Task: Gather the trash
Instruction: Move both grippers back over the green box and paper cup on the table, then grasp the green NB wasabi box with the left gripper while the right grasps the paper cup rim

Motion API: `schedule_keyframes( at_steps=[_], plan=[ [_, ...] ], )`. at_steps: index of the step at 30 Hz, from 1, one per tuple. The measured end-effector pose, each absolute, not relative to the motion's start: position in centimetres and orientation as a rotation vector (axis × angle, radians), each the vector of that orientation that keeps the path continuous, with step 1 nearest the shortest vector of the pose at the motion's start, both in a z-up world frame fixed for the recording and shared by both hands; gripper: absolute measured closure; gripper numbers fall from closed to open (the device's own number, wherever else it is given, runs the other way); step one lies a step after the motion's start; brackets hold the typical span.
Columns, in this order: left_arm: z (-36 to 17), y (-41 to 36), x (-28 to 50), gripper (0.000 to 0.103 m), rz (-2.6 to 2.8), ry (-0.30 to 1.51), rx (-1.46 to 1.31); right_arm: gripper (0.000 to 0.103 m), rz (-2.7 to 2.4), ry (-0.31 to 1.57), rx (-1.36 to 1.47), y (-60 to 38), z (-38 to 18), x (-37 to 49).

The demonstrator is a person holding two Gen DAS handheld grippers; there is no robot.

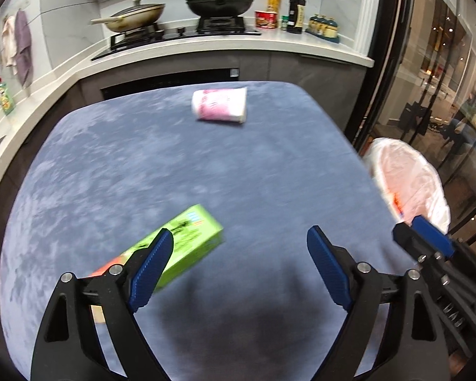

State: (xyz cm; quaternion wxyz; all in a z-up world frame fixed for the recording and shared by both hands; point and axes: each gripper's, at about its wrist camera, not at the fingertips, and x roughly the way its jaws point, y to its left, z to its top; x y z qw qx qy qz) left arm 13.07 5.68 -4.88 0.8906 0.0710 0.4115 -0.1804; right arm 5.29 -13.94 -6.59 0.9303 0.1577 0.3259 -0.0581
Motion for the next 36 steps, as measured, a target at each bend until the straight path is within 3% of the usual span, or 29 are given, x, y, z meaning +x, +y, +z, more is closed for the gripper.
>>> schedule_keyframes(
  at_steps=[12,20,36],
  plan=[
    [-8.3,13.9,14.0,0.016,-0.363,0.892,0.236,0.059,-0.049,0.724,0.282,-8.6,-7.4,7.4],
    [-10.6,14.8,15.1,0.016,-0.406,0.904,0.281,0.059,-0.04,0.749,0.263,-6.7,-8.0,8.4],
    [-11.3,11.8,17.3,0.041,-0.413,0.933,0.177,0.059,-0.059,0.773,0.268,-7.4,-9.0,10.9]
  ],
)
